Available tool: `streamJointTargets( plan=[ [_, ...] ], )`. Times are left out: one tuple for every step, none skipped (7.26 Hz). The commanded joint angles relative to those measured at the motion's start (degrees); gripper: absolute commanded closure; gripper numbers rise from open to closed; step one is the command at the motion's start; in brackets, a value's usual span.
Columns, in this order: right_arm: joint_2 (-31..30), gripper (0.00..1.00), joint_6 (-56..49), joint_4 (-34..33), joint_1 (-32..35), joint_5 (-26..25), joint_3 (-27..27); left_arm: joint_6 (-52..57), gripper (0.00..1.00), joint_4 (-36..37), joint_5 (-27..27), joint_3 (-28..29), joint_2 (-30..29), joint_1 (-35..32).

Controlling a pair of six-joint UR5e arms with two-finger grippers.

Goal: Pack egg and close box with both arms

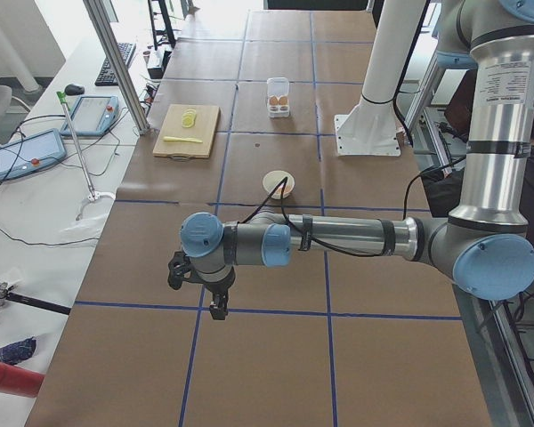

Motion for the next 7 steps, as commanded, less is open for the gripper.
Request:
streamJointTargets(
  plan=[
    [-0.2,0.00,0.1,0.2,-0.1,0.3,0.4,0.5,0.00,-0.3,0.1,-0.3,-0.1,0.0],
    [-0.2,0.00,0.1,0.3,0.0,0.5,0.5,0.4,0.00,-0.4,0.0,-0.9,-0.4,0.0],
    [-0.2,0.00,0.1,0.3,-0.1,0.5,0.5,0.0,0.00,-2.4,0.3,-3.3,-1.7,0.2],
    [-0.2,0.00,0.1,0.3,0.0,0.6,0.5,0.0,0.00,-5.2,0.2,-7.9,-1.9,0.7],
    [-0.2,0.00,0.2,0.3,0.0,0.7,0.6,0.0,0.00,-9.7,0.3,-11.4,-2.4,2.8],
    [-0.2,0.00,0.2,0.3,0.0,1.0,0.8,-0.3,0.00,-16.8,0.0,-9.3,-7.2,5.1],
    [0.0,0.00,0.2,0.3,0.0,1.0,0.8,-2.4,0.00,-19.8,-0.1,-9.0,-7.8,6.4]
  ],
)
